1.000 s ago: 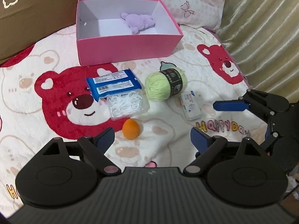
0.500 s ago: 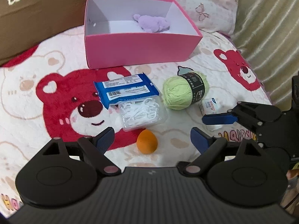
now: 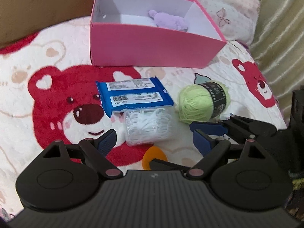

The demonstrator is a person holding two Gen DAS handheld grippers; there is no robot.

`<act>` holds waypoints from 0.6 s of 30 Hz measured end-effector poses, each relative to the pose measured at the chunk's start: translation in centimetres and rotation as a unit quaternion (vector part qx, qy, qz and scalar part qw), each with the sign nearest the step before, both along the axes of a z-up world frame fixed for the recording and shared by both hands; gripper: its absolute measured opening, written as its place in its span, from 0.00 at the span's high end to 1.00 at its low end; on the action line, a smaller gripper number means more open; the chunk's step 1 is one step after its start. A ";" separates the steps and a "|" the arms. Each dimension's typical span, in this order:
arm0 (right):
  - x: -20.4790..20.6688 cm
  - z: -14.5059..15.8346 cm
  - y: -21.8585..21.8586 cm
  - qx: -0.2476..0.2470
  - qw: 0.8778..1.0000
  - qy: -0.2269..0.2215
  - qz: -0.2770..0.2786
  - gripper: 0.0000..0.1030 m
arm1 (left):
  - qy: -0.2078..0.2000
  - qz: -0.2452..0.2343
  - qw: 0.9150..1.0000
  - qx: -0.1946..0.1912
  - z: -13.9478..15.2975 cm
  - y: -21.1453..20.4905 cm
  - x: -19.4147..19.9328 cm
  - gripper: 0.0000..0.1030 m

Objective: Organize objects
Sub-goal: 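Lower the left tool onto the clear floss-pick box and close on it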

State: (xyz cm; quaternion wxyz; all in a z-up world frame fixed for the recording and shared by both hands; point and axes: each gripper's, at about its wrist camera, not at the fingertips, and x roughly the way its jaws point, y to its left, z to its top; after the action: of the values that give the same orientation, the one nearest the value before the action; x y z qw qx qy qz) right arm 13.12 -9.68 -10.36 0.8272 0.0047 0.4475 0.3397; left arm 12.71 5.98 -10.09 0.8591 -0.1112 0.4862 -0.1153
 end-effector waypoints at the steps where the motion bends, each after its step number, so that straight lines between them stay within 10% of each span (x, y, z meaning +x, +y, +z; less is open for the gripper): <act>1: 0.1 -0.2 0.2 0.000 1.000 -0.004 -0.001 0.09 | 0.005 0.003 1.000 -0.006 -0.4 0.1 0.2 0.16; 18: 1.5 -4.3 -0.2 0.033 0.998 0.001 -0.056 0.14 | 0.001 0.053 0.998 -0.043 -5.1 1.2 1.5 0.51</act>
State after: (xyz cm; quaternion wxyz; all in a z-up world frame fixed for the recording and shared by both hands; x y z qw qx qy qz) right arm 14.57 -9.92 -14.67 0.8438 0.0570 0.4360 0.3076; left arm 14.21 7.21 -15.22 0.8579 -0.1736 0.4750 -0.0907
